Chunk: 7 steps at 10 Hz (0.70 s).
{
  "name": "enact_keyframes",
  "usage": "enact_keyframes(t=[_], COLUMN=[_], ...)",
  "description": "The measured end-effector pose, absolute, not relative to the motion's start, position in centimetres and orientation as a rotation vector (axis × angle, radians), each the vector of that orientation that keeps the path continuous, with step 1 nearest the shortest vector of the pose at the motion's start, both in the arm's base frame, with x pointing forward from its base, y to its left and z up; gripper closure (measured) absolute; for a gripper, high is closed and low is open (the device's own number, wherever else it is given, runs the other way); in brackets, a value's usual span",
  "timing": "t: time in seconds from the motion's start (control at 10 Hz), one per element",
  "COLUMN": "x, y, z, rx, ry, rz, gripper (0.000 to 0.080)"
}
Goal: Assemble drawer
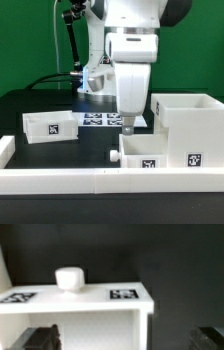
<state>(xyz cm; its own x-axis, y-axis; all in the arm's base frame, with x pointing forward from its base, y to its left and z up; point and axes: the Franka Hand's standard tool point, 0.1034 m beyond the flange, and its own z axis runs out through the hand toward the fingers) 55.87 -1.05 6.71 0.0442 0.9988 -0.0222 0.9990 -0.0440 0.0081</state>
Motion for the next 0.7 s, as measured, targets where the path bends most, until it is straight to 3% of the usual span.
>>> enact_keyframes(t=[0.2,0.5,0.7], x=[56.1,55.8,55.9], y=[-3.4,-4.2,-6.1], z=[6.3,5.9,4.0], rx=[2.241,2.241,2.195], ry=[2.183,2.192,2.293], rz=[-0.033,-0.033,0.024], gripper=[0.0151,0.0151,0.0151])
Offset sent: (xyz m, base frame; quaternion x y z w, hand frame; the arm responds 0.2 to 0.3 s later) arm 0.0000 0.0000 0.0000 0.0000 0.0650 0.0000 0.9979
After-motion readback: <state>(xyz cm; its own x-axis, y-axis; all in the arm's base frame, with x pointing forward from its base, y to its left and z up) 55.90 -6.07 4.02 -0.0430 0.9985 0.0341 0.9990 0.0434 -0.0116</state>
